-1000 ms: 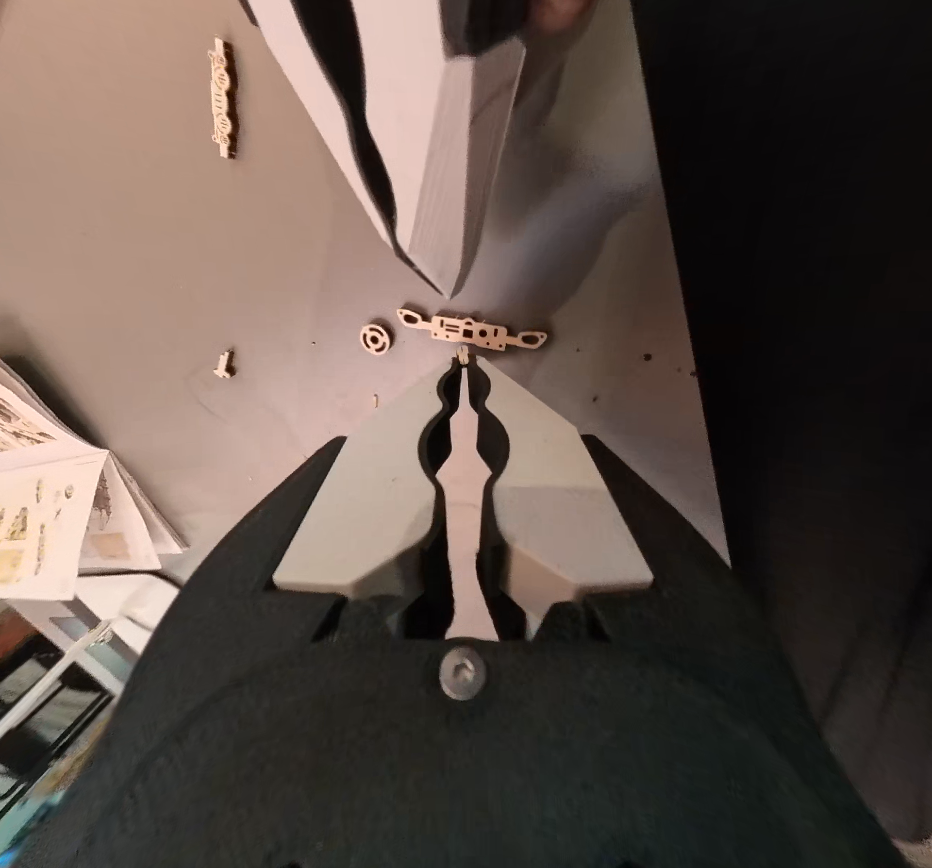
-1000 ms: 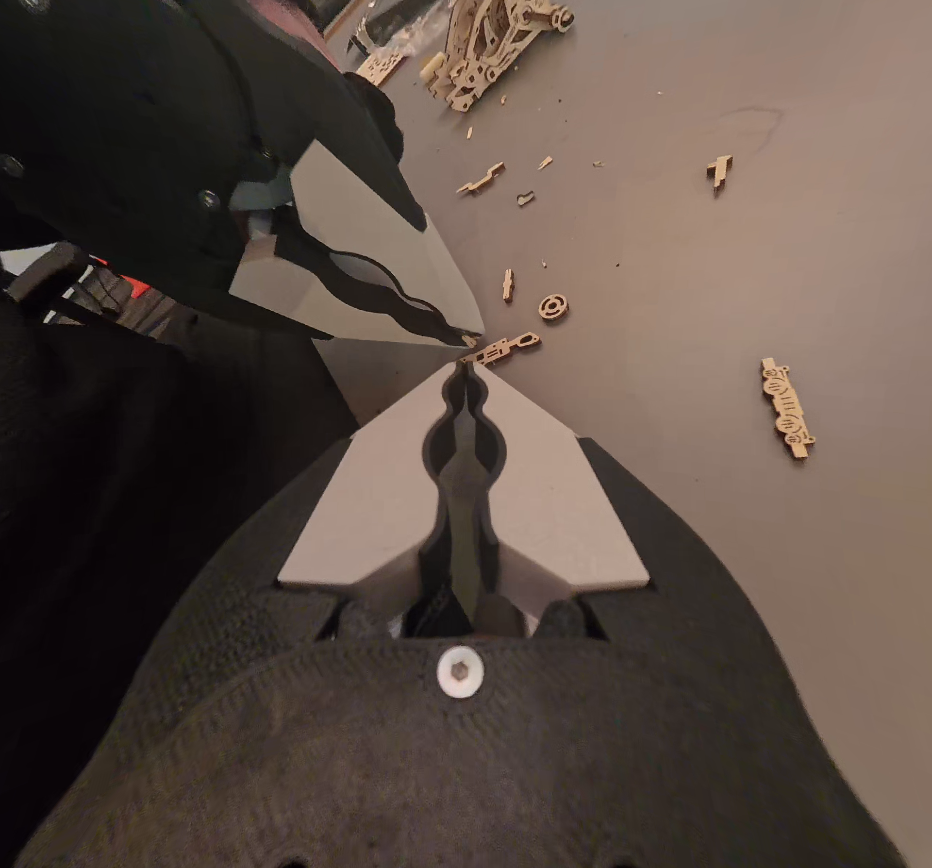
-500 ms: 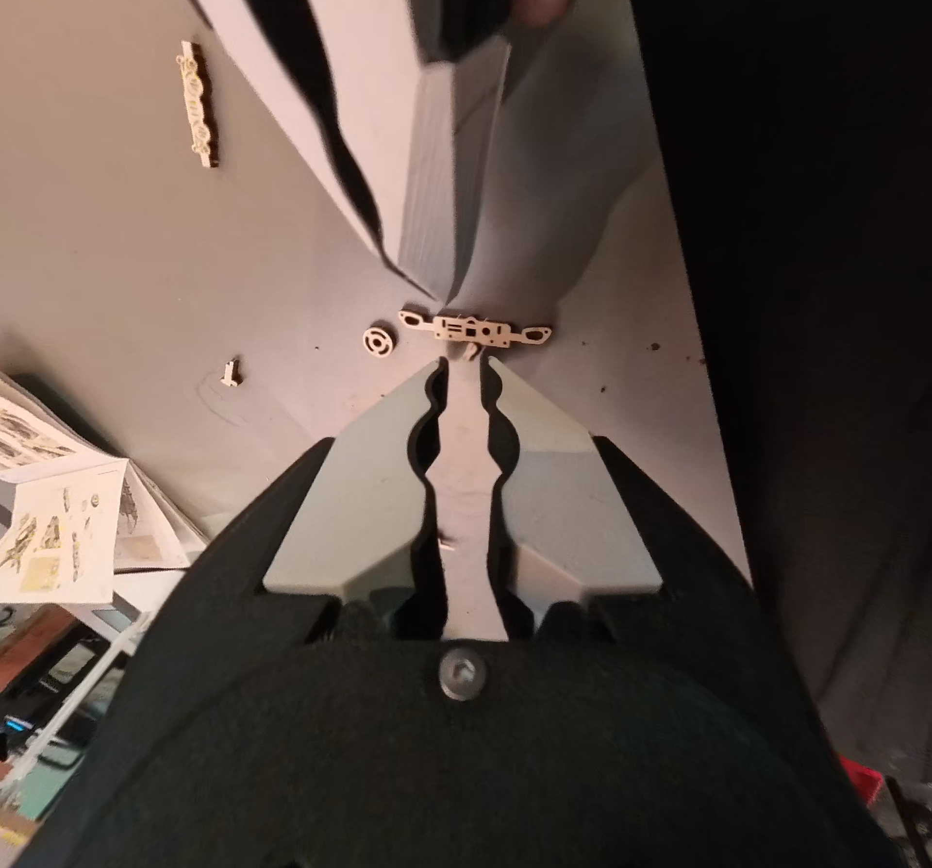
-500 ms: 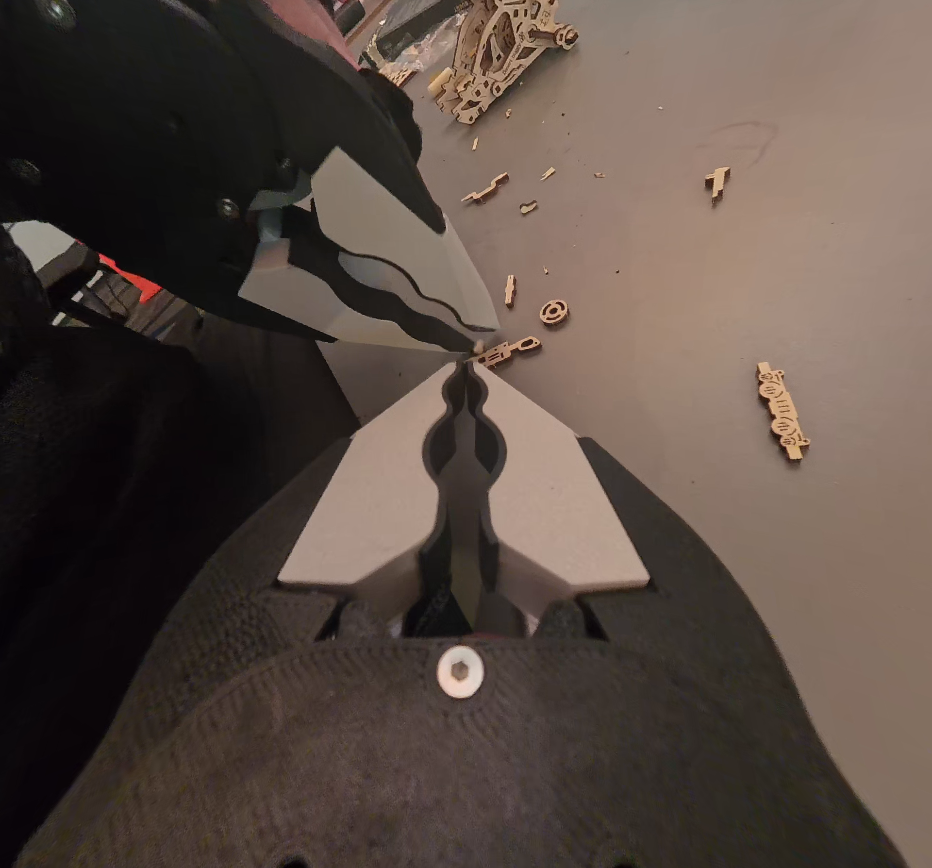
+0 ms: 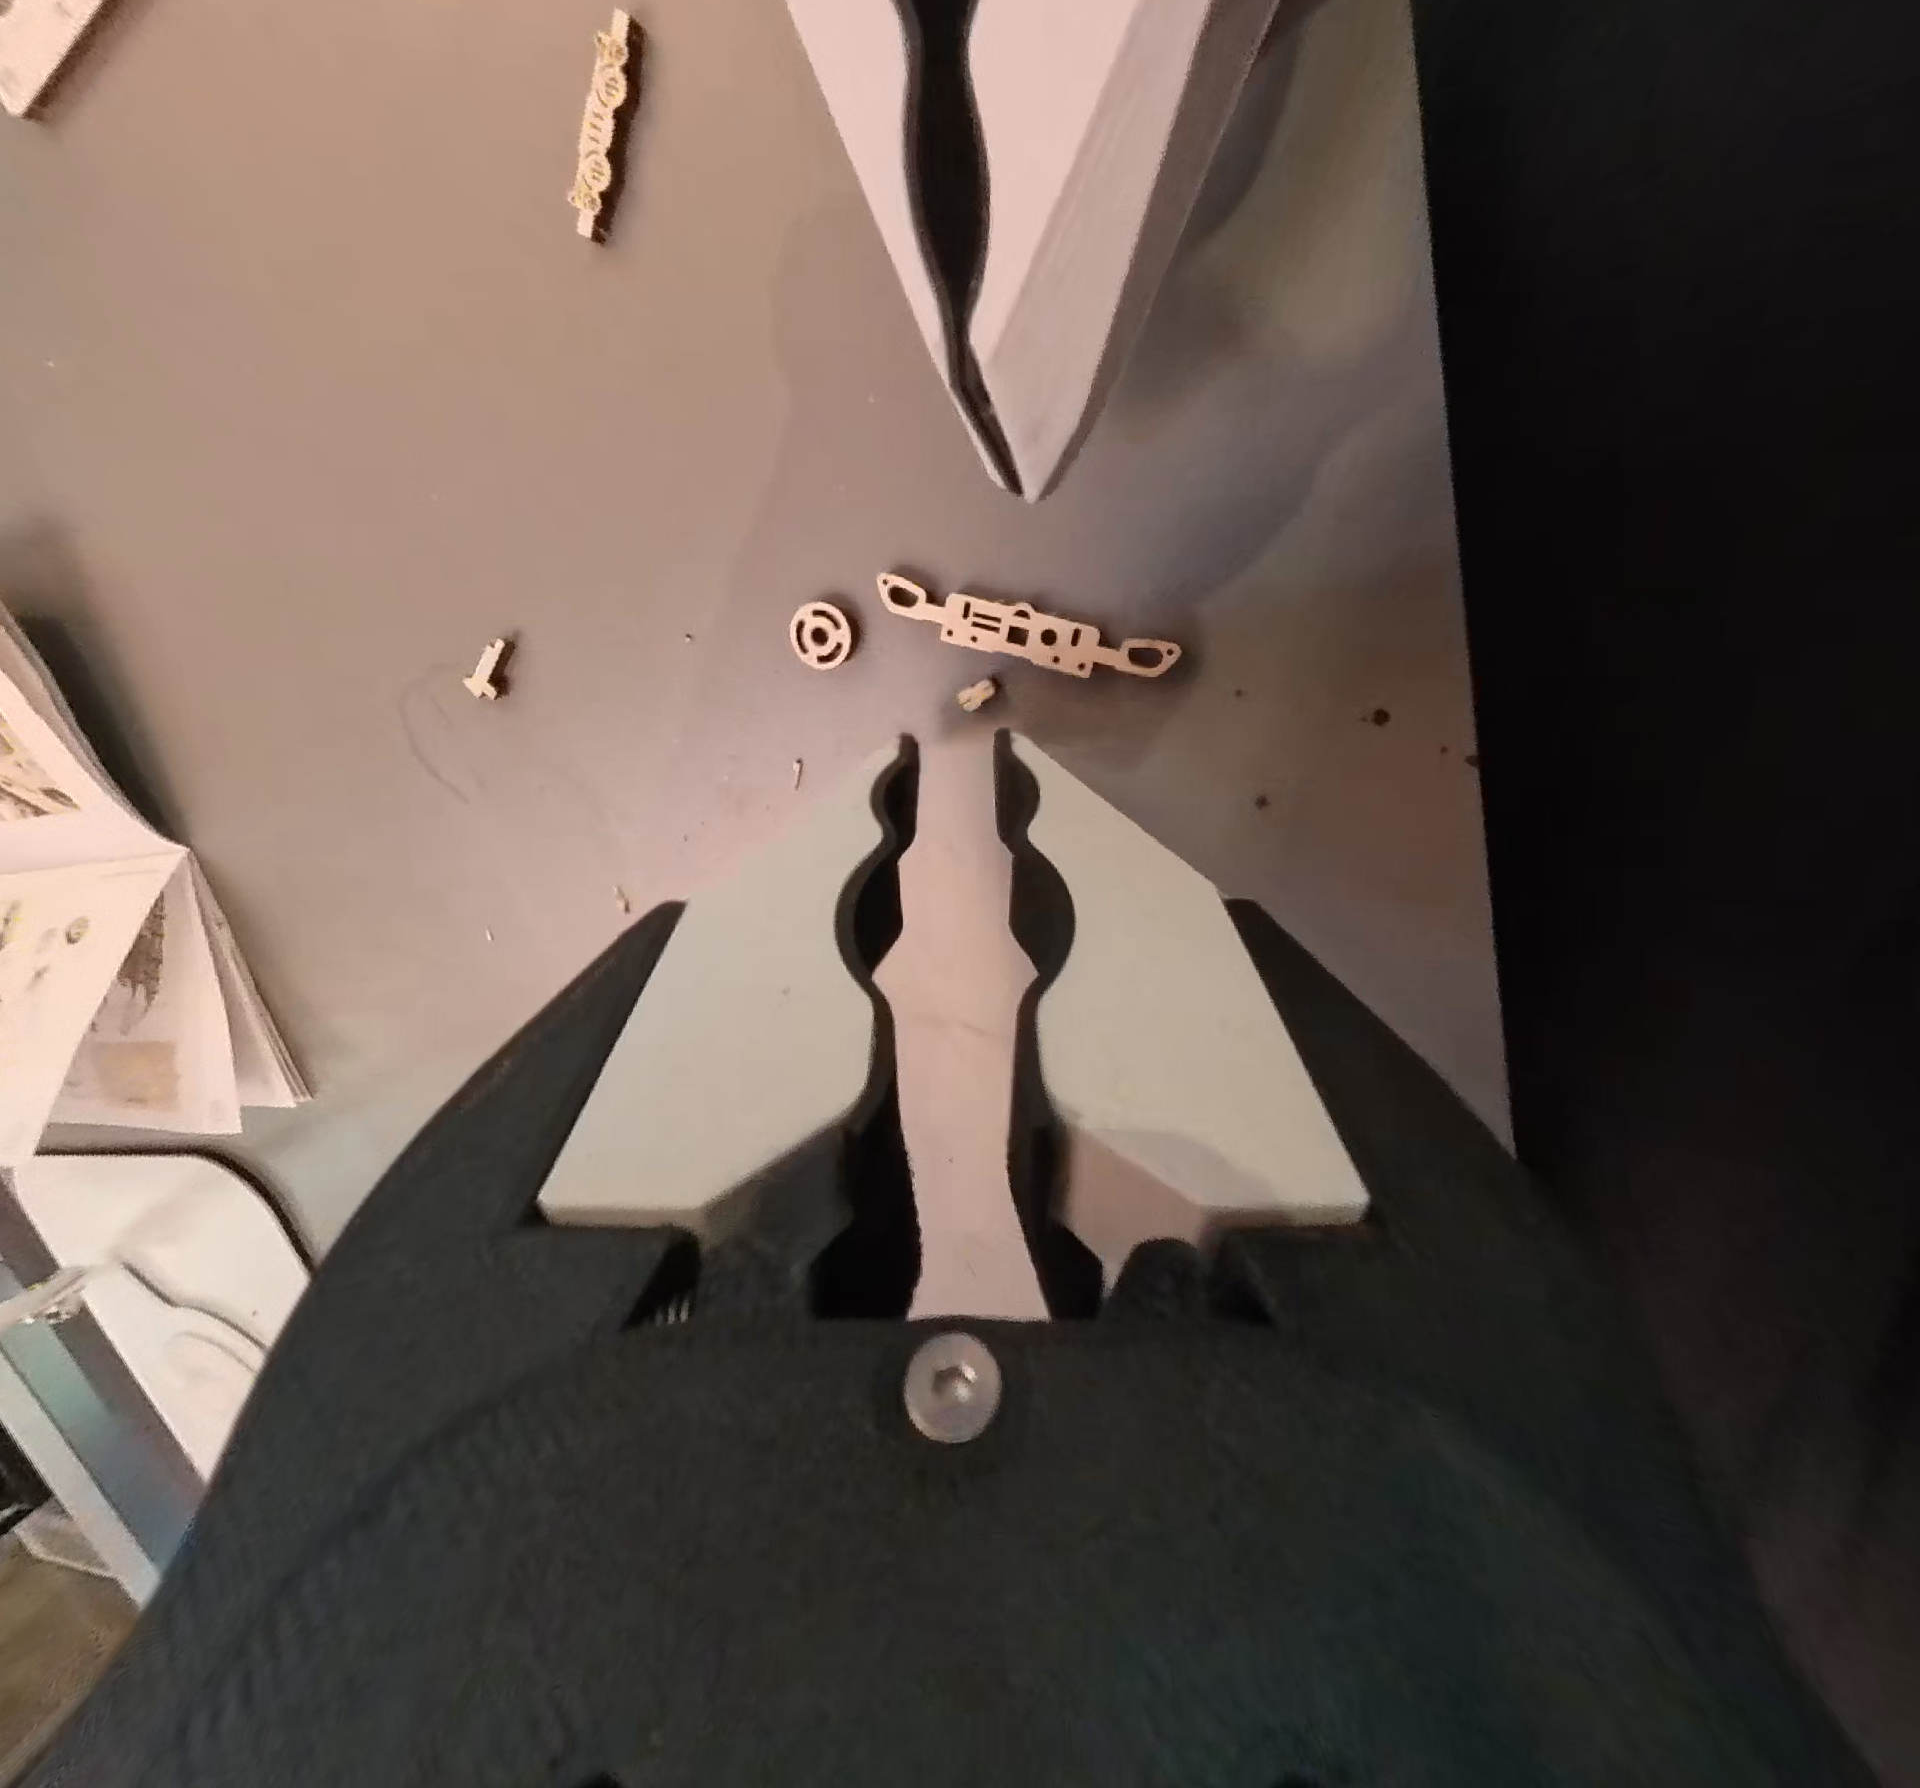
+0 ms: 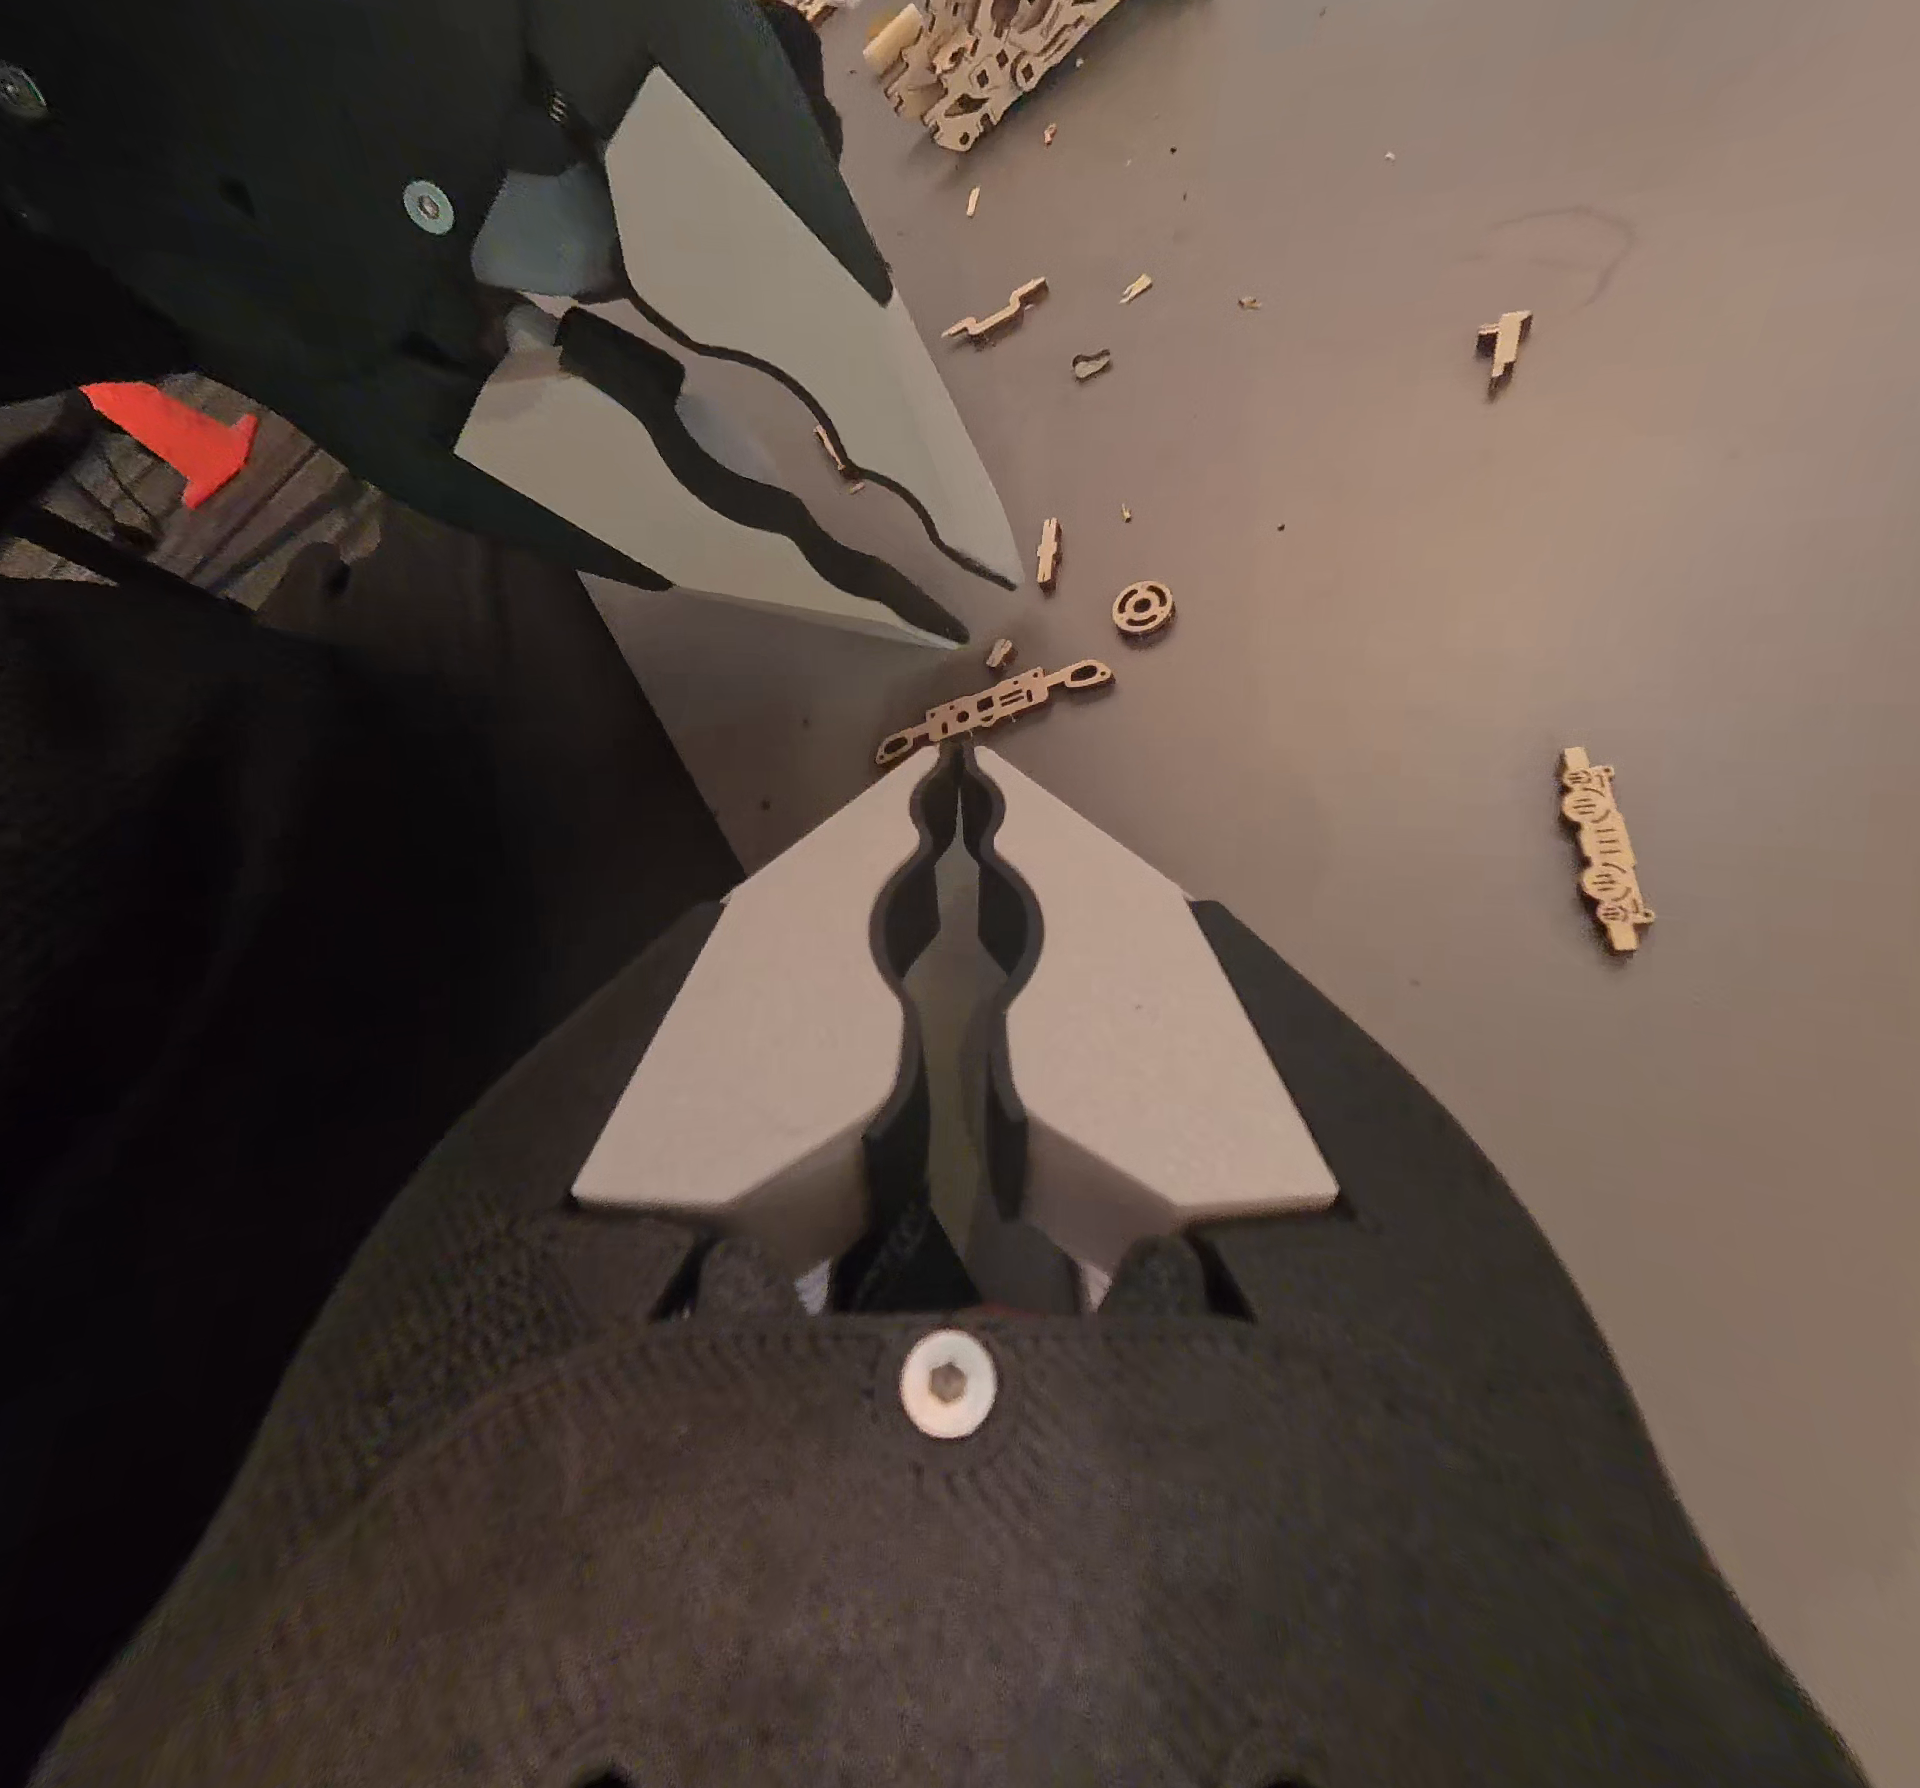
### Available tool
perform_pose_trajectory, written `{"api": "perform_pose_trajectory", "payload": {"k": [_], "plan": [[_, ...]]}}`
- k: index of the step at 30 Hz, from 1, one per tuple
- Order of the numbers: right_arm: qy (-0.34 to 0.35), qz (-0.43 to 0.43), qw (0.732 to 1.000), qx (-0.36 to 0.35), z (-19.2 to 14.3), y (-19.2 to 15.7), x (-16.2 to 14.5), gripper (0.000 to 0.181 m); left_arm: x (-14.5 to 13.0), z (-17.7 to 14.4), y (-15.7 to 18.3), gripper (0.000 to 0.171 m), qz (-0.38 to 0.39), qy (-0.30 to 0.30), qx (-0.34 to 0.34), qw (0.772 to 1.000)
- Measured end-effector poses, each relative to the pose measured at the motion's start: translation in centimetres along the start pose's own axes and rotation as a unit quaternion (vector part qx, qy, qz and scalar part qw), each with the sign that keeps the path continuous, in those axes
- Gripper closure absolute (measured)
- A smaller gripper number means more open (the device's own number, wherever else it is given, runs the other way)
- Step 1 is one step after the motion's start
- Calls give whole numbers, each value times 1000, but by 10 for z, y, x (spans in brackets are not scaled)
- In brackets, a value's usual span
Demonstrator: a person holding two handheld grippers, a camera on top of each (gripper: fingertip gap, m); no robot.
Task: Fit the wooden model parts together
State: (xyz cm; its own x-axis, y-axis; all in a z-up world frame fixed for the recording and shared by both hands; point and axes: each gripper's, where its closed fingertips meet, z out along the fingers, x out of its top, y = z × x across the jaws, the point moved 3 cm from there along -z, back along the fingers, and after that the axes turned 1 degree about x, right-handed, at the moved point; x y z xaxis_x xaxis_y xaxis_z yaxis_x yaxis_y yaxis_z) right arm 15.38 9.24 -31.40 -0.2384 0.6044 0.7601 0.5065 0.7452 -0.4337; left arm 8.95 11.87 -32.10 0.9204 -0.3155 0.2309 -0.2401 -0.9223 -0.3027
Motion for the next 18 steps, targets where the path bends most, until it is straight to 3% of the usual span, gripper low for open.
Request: {"api": "perform_pose_trajectory", "payload": {"k": [8,18], "plan": [[15,9,1000,4,-3,1,2,181,7,5,4,171,82,12,7,997],[28,-7,1000,4,-9,-2,11,181,3,4,-3,171,14,46,28,998]]}}
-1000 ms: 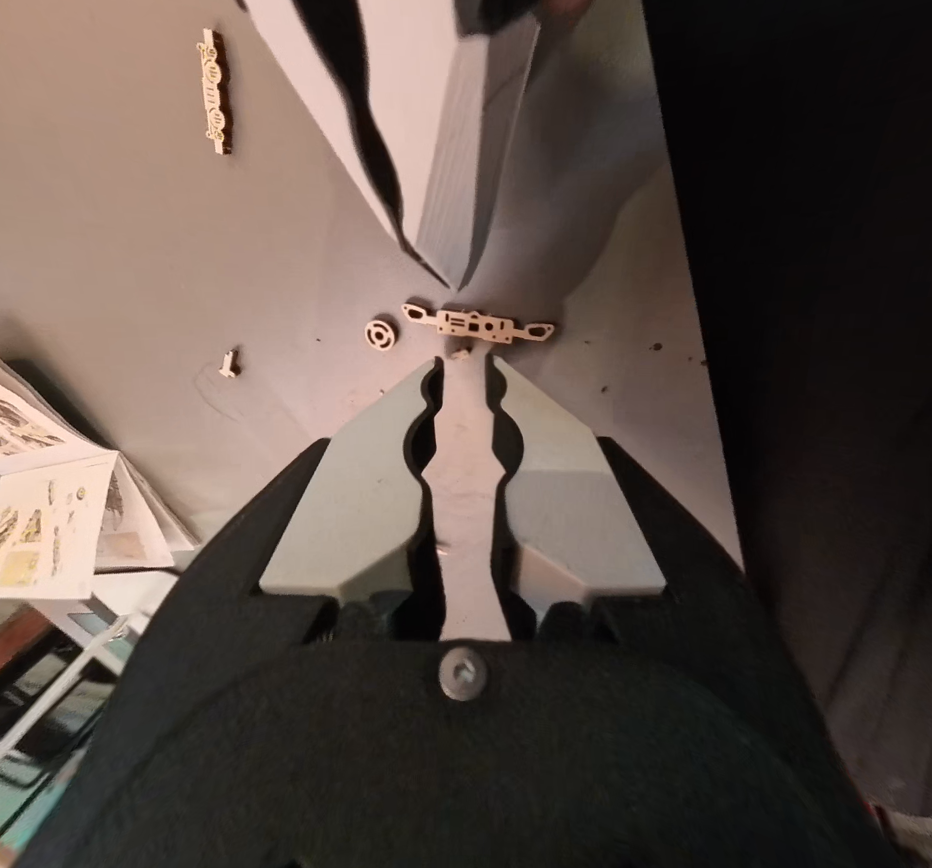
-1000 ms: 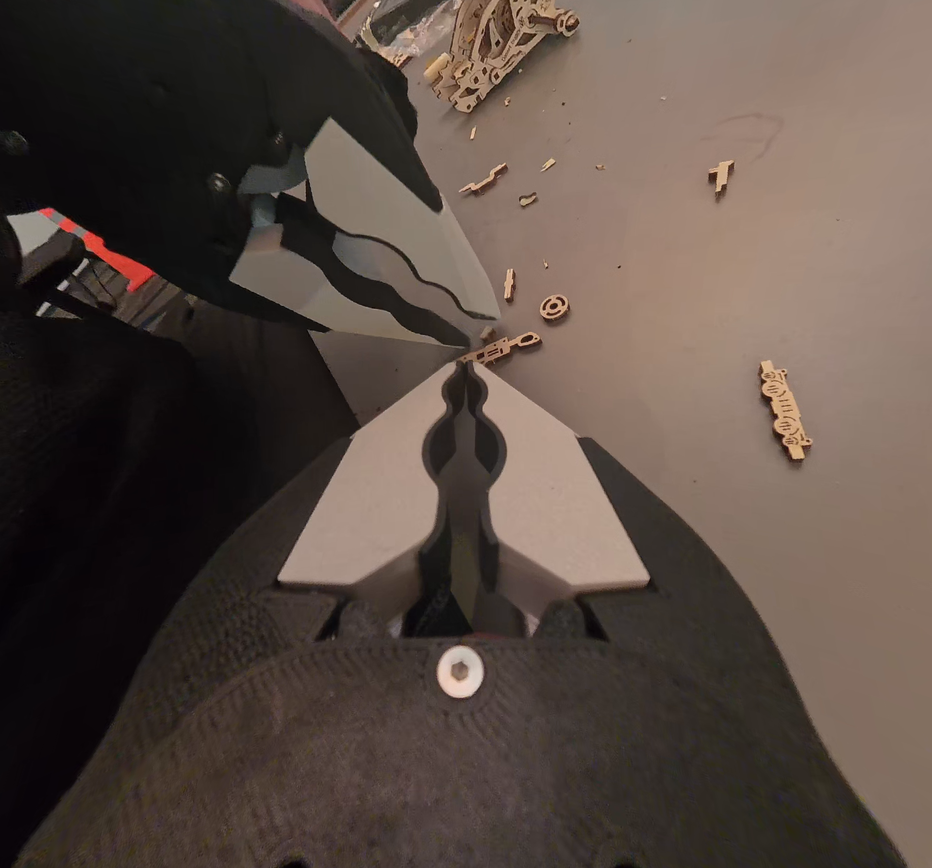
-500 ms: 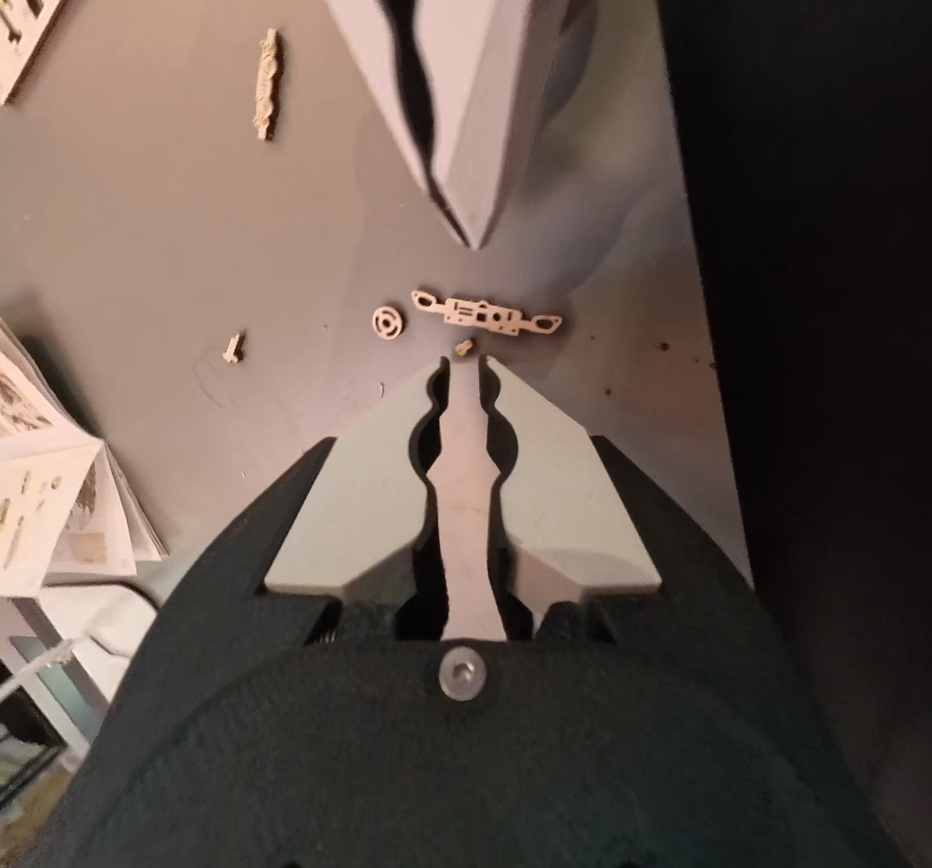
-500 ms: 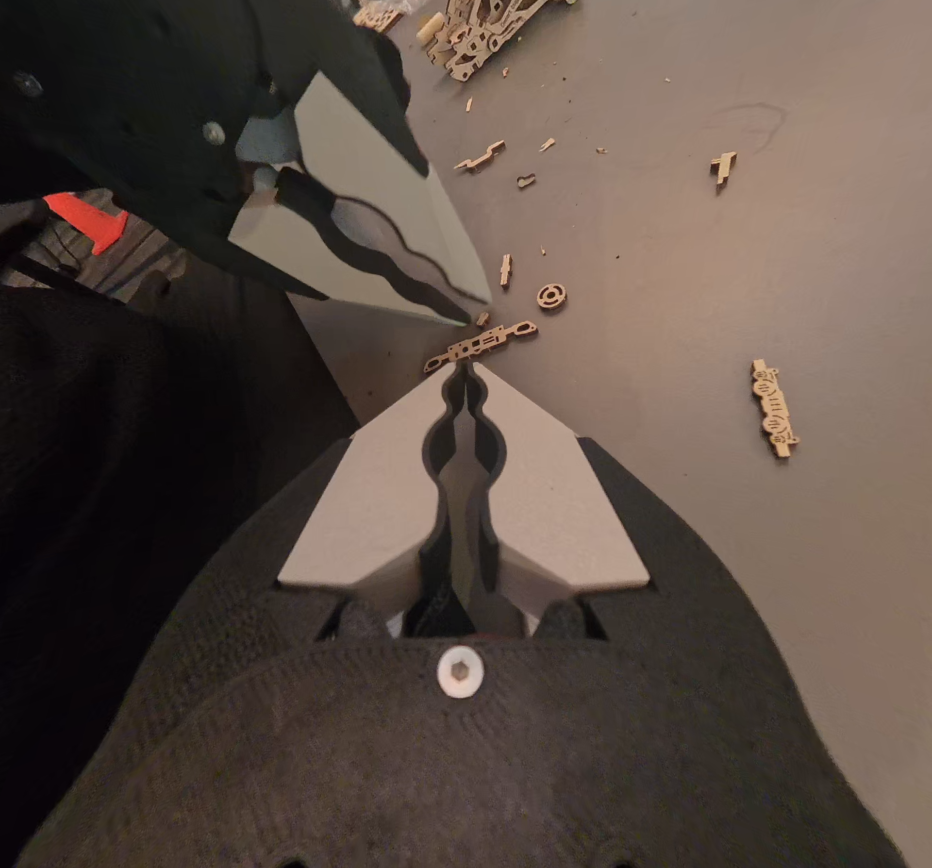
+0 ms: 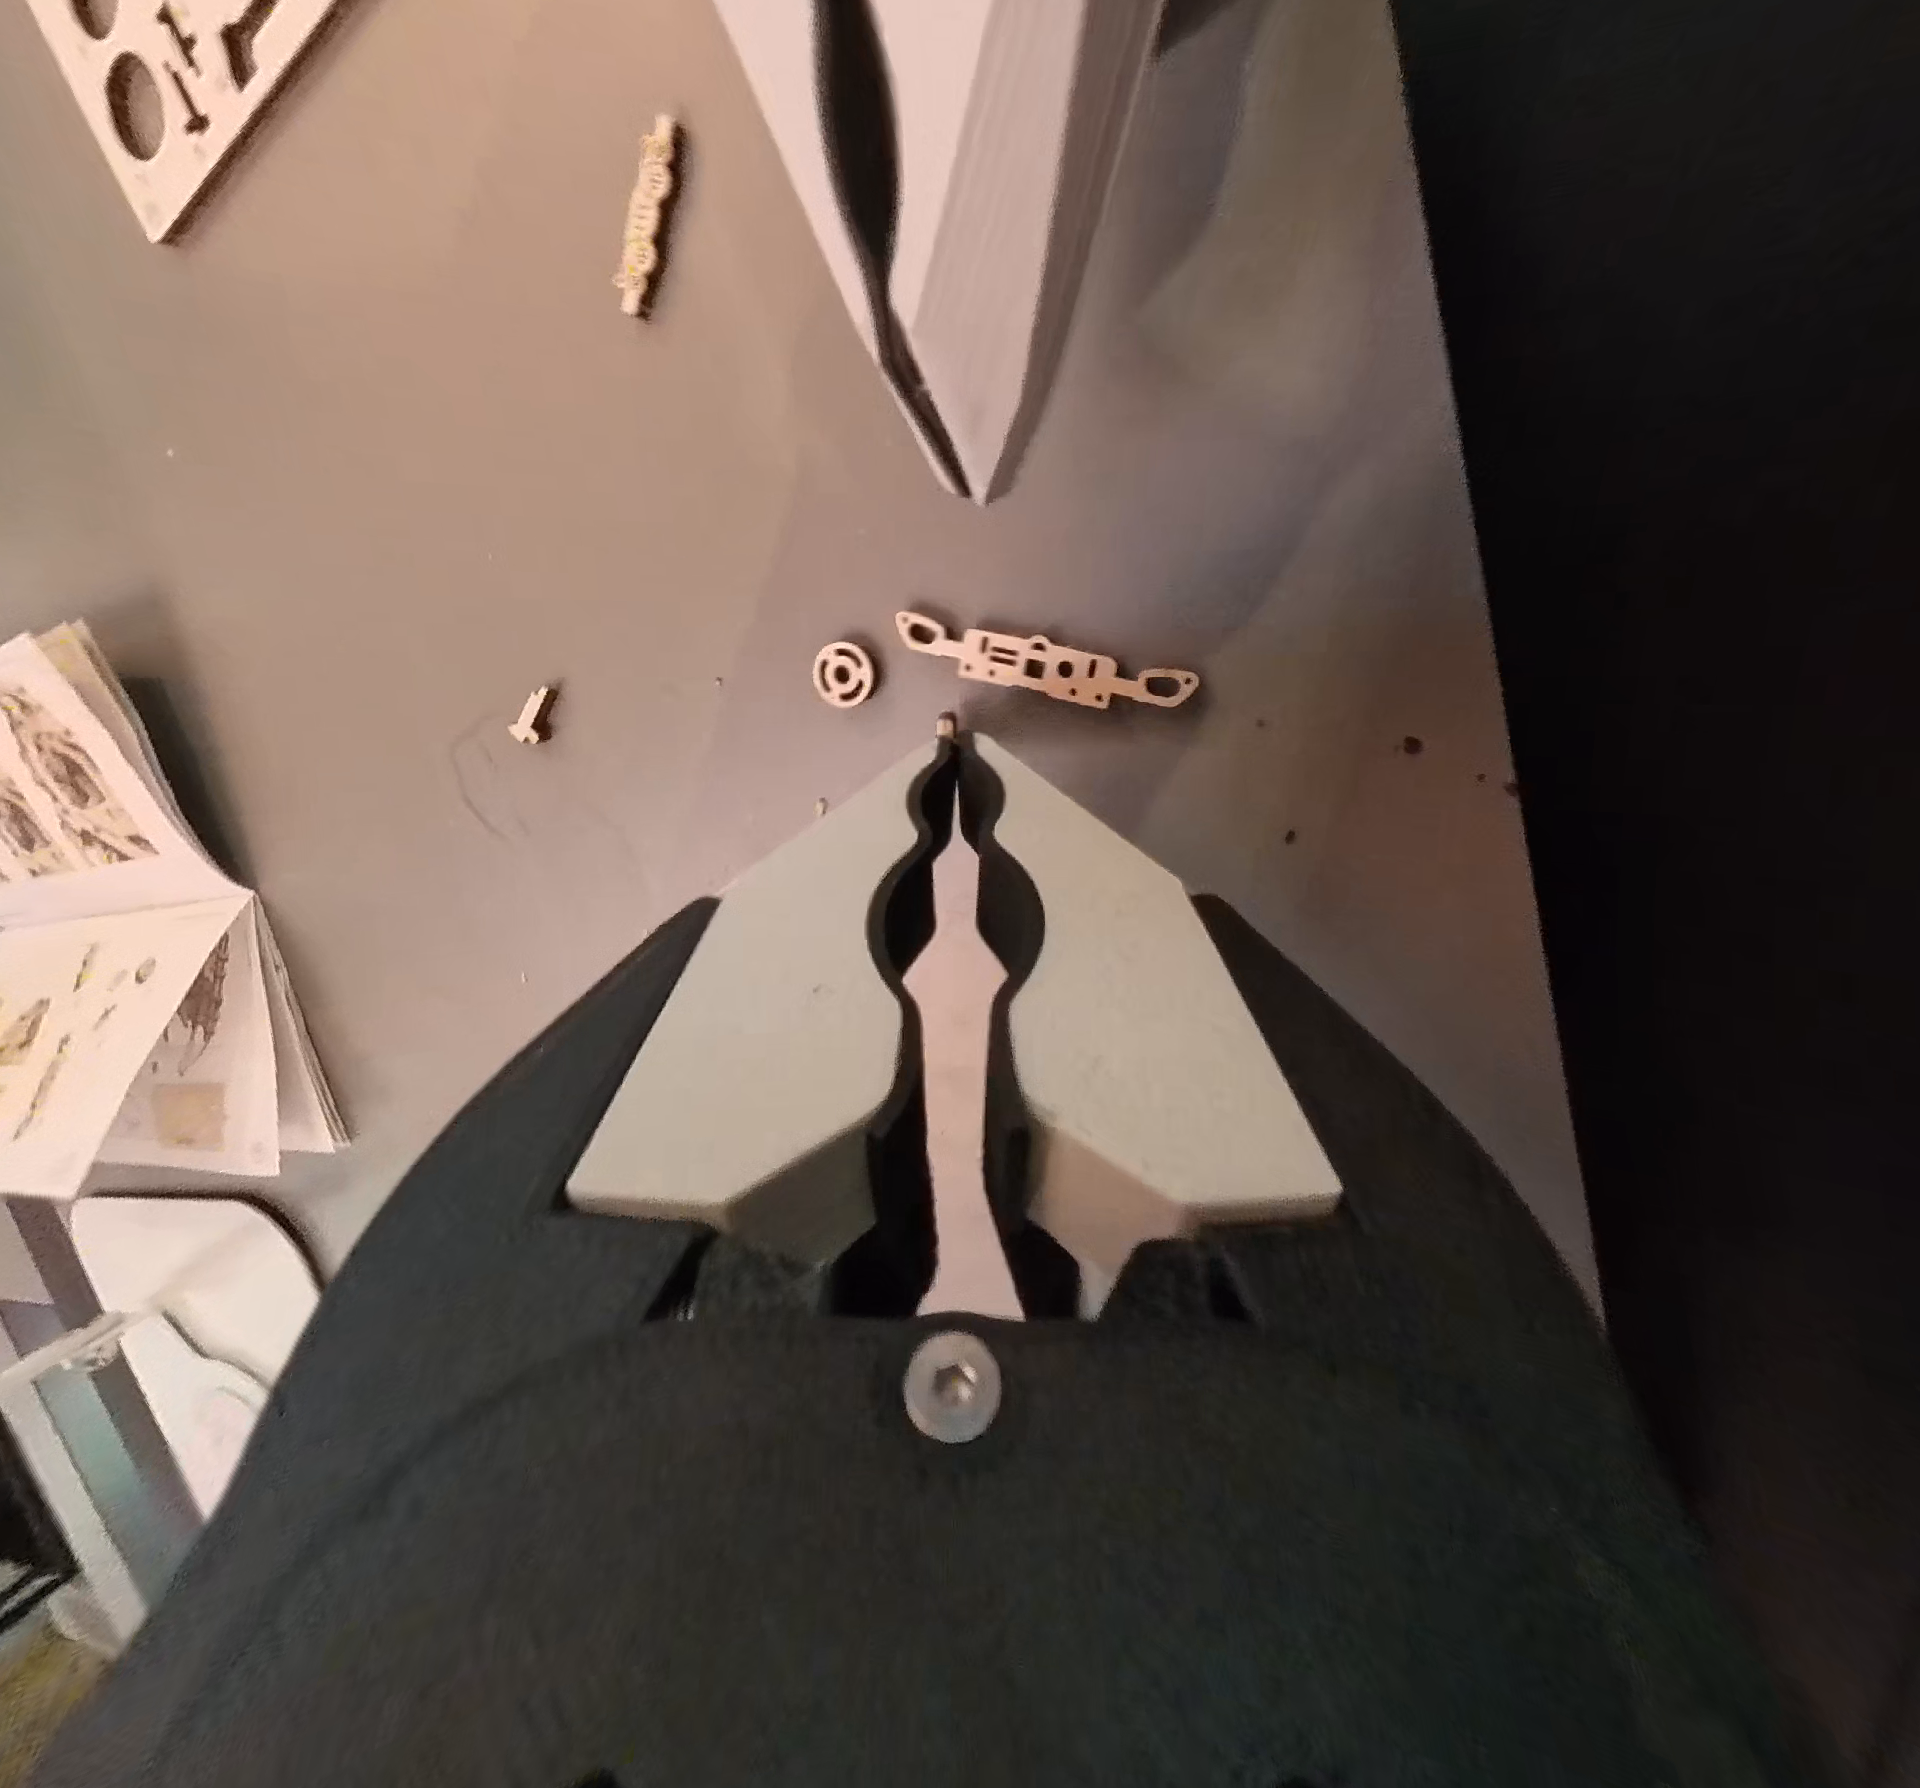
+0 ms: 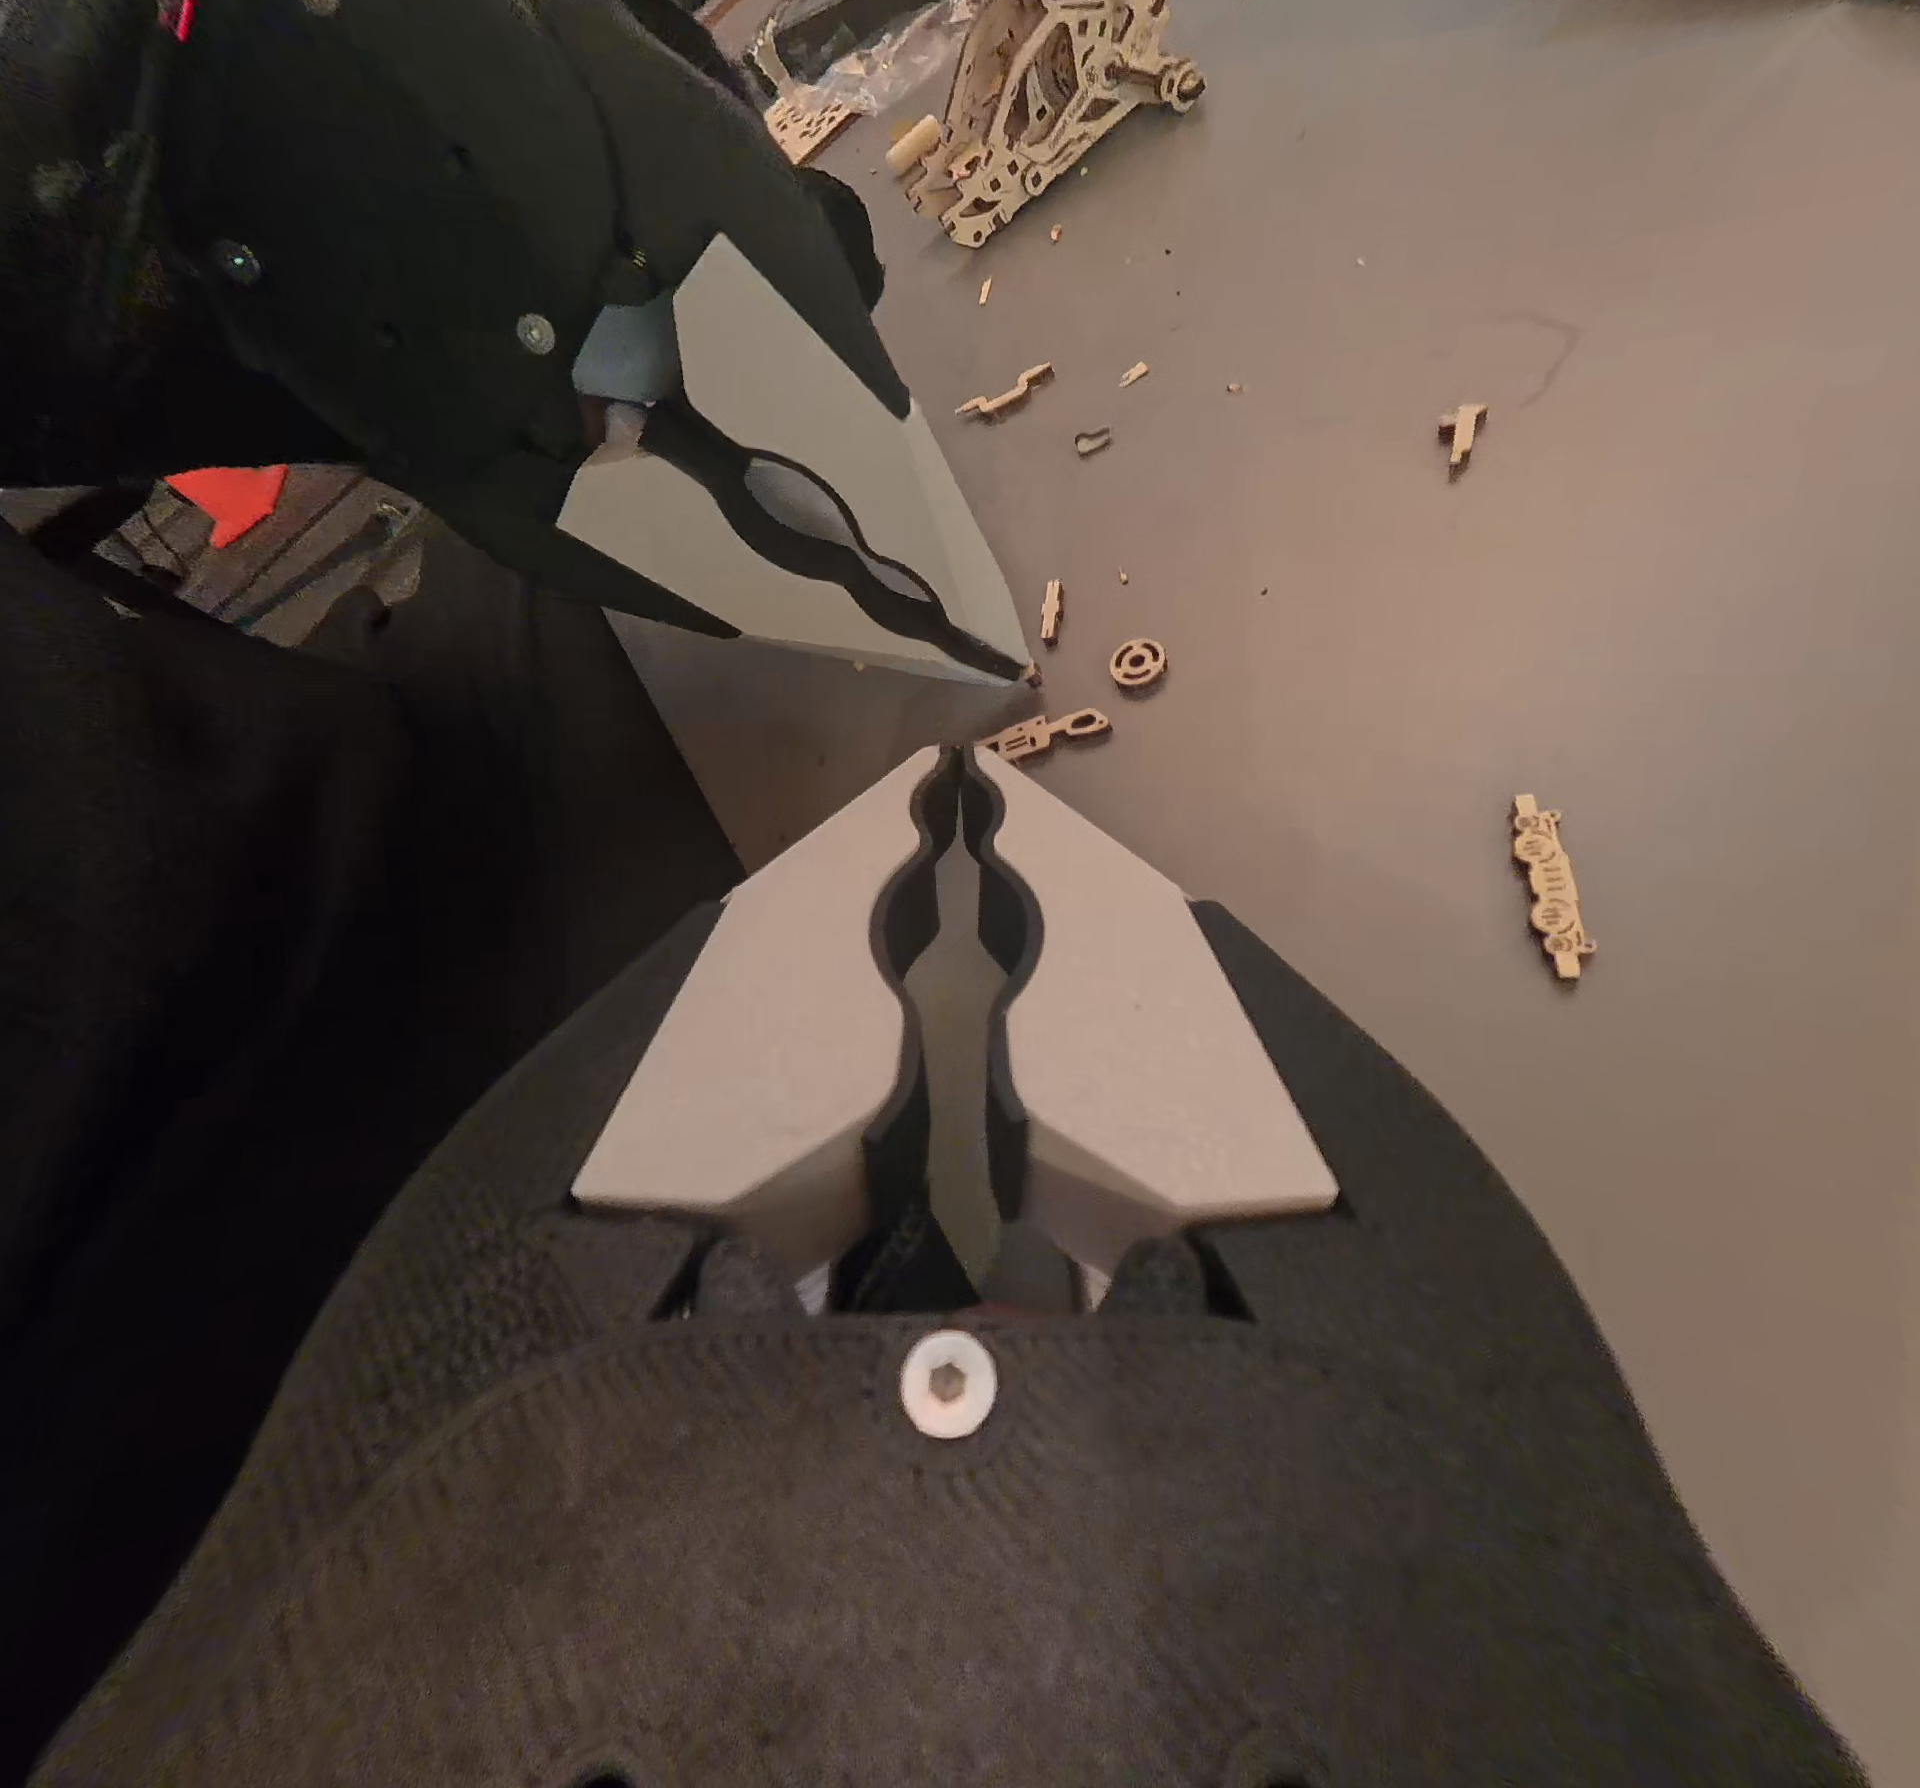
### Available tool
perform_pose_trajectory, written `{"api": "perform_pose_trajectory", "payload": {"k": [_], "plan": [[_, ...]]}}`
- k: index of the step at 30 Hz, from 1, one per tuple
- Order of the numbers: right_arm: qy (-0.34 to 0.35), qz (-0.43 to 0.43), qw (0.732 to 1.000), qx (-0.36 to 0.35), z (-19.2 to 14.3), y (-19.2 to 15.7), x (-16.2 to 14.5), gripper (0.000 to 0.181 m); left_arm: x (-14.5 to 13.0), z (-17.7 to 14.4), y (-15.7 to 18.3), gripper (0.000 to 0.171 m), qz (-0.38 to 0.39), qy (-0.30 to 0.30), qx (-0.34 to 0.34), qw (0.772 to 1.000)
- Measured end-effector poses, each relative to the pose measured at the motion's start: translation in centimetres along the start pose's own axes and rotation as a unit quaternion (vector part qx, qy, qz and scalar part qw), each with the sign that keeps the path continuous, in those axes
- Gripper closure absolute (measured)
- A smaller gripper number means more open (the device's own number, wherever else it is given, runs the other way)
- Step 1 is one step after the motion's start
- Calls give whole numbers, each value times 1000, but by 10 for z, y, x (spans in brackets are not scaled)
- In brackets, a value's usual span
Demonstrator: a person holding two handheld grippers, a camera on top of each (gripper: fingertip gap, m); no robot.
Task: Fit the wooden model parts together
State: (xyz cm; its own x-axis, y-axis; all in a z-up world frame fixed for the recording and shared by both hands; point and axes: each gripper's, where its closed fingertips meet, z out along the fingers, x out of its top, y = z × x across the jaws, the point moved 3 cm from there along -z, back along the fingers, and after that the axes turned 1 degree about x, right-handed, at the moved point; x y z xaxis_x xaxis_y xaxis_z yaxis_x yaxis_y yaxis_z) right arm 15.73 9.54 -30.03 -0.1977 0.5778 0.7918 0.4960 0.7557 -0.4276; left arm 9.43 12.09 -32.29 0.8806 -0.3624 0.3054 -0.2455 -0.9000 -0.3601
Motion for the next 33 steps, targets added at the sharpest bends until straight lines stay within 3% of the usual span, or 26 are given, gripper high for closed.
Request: {"api": "perform_pose_trajectory", "payload": {"k": [10,20,33], "plan": [[61,7,998,-28,-6,13,20,176,16,-16,-25,171,-93,83,86,988],[110,30,993,-42,-10,22,33,172,34,-22,-36,171,-98,122,140,978],[129,64,989,-31,-12,25,36,176,41,-24,-38,171,-68,128,173,974]]}}
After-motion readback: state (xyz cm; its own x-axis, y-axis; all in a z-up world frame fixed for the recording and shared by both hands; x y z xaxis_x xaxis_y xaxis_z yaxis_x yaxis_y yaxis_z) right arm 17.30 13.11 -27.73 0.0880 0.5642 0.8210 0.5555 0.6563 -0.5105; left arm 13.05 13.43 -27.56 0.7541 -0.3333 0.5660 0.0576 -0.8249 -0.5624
